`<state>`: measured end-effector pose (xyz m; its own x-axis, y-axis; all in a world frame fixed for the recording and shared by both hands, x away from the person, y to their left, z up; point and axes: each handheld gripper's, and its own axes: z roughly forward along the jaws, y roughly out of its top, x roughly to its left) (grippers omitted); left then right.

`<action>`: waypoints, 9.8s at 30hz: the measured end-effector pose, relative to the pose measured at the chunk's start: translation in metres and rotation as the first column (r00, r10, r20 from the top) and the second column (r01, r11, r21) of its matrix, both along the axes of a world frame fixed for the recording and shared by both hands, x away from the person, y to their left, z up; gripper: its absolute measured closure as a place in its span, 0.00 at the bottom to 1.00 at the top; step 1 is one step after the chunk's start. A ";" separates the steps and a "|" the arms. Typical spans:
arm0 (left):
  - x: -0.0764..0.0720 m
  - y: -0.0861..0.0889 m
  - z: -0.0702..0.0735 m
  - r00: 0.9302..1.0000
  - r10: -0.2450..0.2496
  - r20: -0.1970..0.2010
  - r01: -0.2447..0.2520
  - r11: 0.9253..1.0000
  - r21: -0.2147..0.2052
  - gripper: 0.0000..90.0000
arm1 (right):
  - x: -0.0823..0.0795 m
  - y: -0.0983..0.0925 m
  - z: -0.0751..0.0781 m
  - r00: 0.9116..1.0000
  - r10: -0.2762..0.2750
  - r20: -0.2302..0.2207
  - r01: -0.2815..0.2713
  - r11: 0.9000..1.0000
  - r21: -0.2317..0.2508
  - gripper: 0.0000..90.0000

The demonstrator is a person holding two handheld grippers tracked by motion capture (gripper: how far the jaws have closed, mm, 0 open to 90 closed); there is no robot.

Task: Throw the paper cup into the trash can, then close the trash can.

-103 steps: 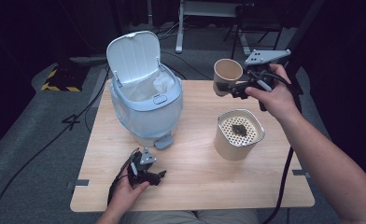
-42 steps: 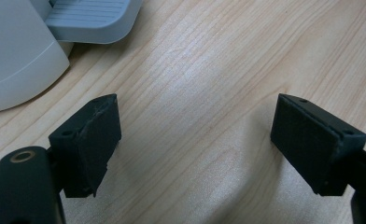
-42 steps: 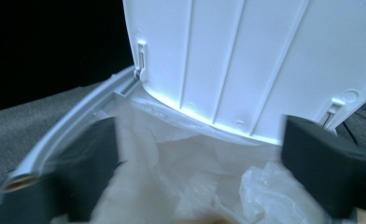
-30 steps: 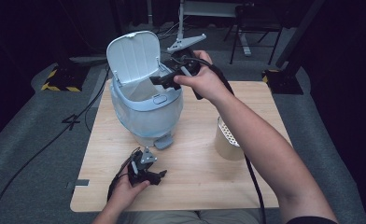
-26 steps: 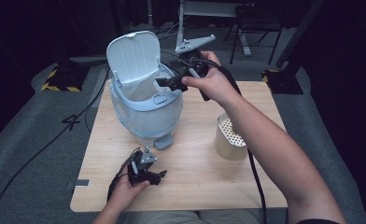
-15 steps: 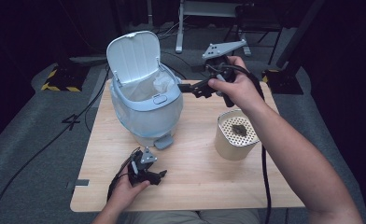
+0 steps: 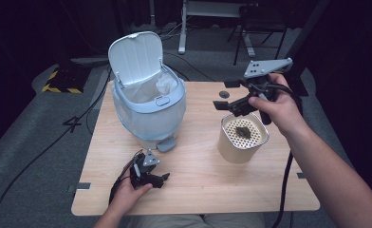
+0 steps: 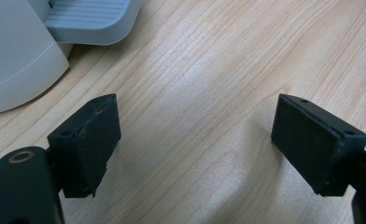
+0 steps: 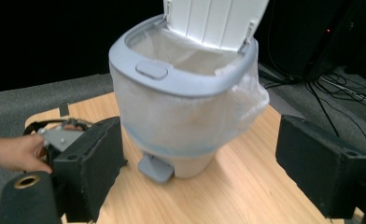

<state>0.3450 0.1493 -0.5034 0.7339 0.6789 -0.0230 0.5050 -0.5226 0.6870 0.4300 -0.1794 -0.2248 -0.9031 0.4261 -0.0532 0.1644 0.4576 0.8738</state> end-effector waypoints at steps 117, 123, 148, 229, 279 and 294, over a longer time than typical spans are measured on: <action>0.011 0.088 0.193 0.956 -0.125 0.265 0.218 0.907 -0.360 0.40 | -0.068 -0.158 -0.279 0.899 -0.411 -0.147 0.381 0.903 -0.197 0.15; 0.025 0.101 0.224 0.946 -0.077 0.316 0.195 0.911 -0.363 0.35 | -0.067 -0.158 -0.279 0.900 -0.412 -0.146 0.381 0.903 -0.199 0.15; 0.092 0.144 0.263 0.947 0.083 0.310 0.049 0.917 -0.397 0.36 | -0.069 -0.158 -0.279 0.904 -0.403 -0.145 0.373 0.907 -0.193 0.17; 0.116 0.061 0.220 0.969 -0.102 0.227 0.168 0.941 -0.293 0.76 | -0.072 -0.154 -0.279 0.927 -0.347 -0.145 0.317 0.929 -0.192 0.18; 0.004 0.034 0.173 0.945 -0.188 0.266 0.268 0.914 -0.305 0.33 | -0.072 -0.151 -0.279 0.932 -0.332 -0.145 0.302 0.933 -0.195 0.17; -0.002 0.025 0.099 0.967 -0.134 0.215 0.191 0.942 -0.276 0.31 | -0.072 -0.151 -0.279 0.932 -0.331 -0.145 0.301 0.933 -0.195 0.17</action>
<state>0.3432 0.1740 -0.4047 0.8437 0.5344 -0.0508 0.2746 -0.3484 0.8962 0.3577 -0.3301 -0.5041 -0.7245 0.6892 -0.0038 0.4659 0.4938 0.7343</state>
